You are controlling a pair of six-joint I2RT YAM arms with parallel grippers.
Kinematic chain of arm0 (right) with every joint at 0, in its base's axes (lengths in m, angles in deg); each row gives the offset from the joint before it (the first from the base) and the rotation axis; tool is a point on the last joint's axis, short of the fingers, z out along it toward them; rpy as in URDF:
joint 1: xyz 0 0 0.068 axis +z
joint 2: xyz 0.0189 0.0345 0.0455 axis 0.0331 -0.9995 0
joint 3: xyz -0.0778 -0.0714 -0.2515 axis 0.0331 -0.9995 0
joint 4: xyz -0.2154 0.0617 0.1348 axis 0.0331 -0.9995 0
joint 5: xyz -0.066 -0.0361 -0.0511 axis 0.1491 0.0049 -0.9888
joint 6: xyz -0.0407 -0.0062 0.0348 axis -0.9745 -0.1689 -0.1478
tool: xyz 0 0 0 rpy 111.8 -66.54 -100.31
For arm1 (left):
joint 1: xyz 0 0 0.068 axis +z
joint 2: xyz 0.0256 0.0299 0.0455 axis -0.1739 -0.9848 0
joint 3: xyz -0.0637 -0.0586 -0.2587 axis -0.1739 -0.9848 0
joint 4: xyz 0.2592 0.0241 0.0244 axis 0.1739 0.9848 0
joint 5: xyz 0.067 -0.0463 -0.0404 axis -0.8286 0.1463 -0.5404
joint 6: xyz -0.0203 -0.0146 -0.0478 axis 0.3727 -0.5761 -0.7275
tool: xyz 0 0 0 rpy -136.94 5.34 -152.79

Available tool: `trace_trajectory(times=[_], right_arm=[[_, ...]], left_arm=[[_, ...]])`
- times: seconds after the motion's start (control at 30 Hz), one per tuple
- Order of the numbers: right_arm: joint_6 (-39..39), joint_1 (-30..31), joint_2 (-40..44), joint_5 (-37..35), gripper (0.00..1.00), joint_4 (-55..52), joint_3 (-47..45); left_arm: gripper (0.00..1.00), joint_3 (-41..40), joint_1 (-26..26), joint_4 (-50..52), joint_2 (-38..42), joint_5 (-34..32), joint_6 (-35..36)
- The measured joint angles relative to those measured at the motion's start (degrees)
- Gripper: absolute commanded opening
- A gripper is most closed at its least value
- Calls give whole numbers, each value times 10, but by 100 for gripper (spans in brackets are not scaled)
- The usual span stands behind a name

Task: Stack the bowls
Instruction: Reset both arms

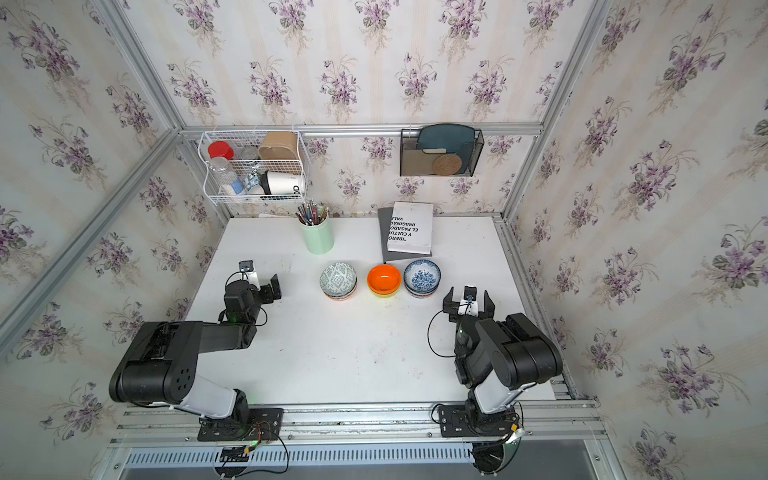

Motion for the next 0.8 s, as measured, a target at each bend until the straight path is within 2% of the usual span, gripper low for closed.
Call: trace_trajectory(times=[0.13, 0.8], right_arm=[[13, -6, 7, 19, 100, 16, 9], [16, -6, 6, 27, 100, 13, 9]], left_arm=[[99, 0, 0, -2, -1, 10, 4], [99, 3, -2, -4, -6, 18, 15]])
